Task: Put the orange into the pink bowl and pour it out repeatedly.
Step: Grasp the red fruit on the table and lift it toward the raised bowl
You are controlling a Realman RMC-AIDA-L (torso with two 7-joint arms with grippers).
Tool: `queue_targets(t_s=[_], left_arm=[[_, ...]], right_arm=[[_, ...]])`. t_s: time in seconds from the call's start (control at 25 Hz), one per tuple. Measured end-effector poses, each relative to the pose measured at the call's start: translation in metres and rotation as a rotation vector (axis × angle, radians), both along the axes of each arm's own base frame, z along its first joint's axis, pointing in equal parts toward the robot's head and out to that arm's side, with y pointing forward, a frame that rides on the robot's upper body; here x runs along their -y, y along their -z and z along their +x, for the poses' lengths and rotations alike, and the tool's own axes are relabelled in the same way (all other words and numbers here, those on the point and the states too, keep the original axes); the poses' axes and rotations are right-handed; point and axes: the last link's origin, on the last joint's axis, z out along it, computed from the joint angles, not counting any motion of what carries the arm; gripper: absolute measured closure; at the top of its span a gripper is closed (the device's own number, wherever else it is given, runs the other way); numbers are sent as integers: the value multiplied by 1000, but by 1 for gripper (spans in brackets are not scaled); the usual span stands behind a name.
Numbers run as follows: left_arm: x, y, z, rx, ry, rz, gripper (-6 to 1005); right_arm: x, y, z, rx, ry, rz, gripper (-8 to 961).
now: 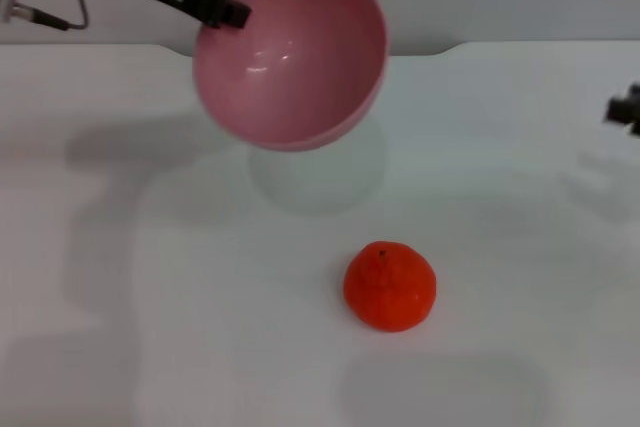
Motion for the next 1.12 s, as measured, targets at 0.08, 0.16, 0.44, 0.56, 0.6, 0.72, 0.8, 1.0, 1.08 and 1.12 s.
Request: queue_targets(t_s=[0.08, 0.16, 0.44, 0.56, 0.6, 0.72, 0.8, 1.0, 1.08, 1.12], left_arm=[[2, -1, -2, 0, -8, -6, 955], [3, -2, -4, 1, -19, -10, 955], [7, -2, -14, 9, -64, -23, 956], [6, -1, -15, 11, -68, -21, 956], [6, 0, -15, 13, -67, -21, 955], [6, 3, -13, 15, -63, -23, 955], [6, 5, -12, 16, -63, -26, 955], [7, 7, -14, 17, -67, -32, 955], [7, 8, -15, 18, -69, -32, 956], [7, 8, -16, 18, -69, -31, 956]], right_arm=[[-11, 3, -15, 87, 7, -97, 457], [-18, 9, -33, 158, -33, -152, 457], [-34, 55, -97, 391, -254, -324, 461], [-34, 82, -116, 475, -327, -425, 464], [-34, 89, -120, 496, -342, -449, 465], [-33, 113, -130, 546, -388, -523, 468], [-32, 124, -133, 561, -406, -552, 469], [-29, 141, -137, 562, -427, -588, 474], [-29, 145, -137, 552, -425, -592, 475], [-30, 147, -137, 543, -420, -591, 476]])
